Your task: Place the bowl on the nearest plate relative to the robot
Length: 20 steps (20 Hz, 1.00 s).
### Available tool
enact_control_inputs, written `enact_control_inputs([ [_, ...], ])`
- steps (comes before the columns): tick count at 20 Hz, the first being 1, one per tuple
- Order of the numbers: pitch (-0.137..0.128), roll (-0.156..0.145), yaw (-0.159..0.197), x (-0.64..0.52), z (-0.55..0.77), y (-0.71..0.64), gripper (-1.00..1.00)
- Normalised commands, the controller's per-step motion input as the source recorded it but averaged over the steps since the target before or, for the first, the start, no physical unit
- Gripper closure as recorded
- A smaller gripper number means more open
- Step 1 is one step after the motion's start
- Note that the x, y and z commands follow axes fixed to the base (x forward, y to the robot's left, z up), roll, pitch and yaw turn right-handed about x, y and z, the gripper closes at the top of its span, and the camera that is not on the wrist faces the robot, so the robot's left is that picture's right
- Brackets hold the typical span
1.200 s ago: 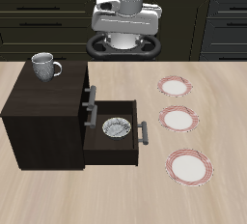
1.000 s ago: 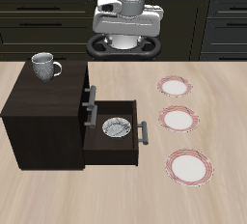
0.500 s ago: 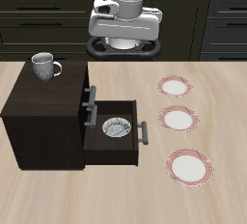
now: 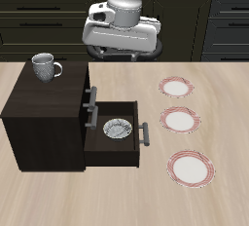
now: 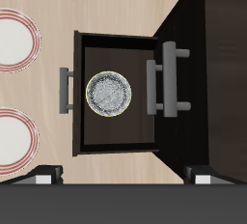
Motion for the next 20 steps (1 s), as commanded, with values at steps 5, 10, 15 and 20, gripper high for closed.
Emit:
enact_control_inputs([
  [5,0.003,-0.003,-0.018,0.36,-0.04,0.04,-1.0],
  [10,0.017,0.0,-0.129,0.21,-0.12,0.03,-1.0],
  [15,-0.019,-0.018,-0.141,0.04,-0.06,0.03,-1.0],
  [20,-0.014,-0.036,-0.273,0.03,-0.09,-0.09,-1.0],
])
